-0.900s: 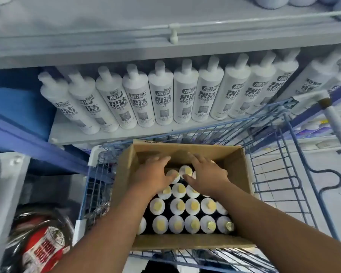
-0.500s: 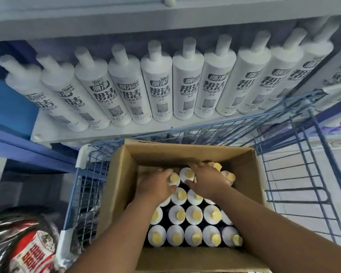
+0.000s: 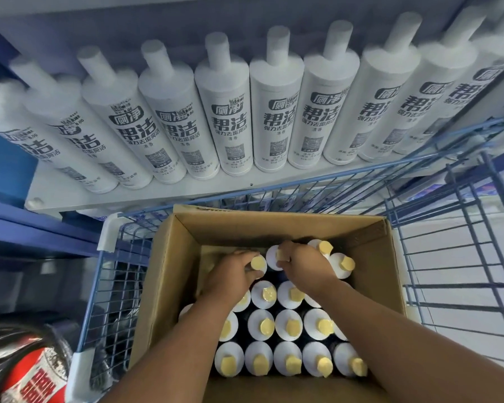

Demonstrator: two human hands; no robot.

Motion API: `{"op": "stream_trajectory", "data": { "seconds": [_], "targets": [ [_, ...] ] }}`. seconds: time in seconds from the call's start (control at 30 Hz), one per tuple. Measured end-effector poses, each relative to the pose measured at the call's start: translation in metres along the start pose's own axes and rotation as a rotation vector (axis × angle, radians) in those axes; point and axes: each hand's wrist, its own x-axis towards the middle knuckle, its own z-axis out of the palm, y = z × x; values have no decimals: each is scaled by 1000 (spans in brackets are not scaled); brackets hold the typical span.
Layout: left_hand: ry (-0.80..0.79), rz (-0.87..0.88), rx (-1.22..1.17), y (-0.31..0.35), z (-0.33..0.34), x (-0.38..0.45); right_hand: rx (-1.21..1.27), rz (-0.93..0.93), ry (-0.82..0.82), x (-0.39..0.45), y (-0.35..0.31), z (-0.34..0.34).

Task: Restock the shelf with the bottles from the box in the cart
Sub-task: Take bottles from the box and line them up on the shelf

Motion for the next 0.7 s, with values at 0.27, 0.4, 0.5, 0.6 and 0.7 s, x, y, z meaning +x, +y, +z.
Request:
{"op": "stream_trajectory", "data": {
  "seconds": [0.27, 0.4, 0.5, 0.6, 0.7],
  "targets": [
    [52, 21, -194, 23, -33, -13, 150, -36, 50, -22, -15, -36],
    [117, 68, -181, 45, -70, -42, 210, -88, 104, -44, -28, -74],
    [146, 122, -172, 67, -101, -62, 269, -117, 147, -64, -39, -110],
    [174, 141, -114, 93, -133, -80, 279, -180, 242, -80, -49, -142],
    [209, 177, -175, 115, -160, -97, 303, -245, 342, -95, -62, -175]
  ]
}}
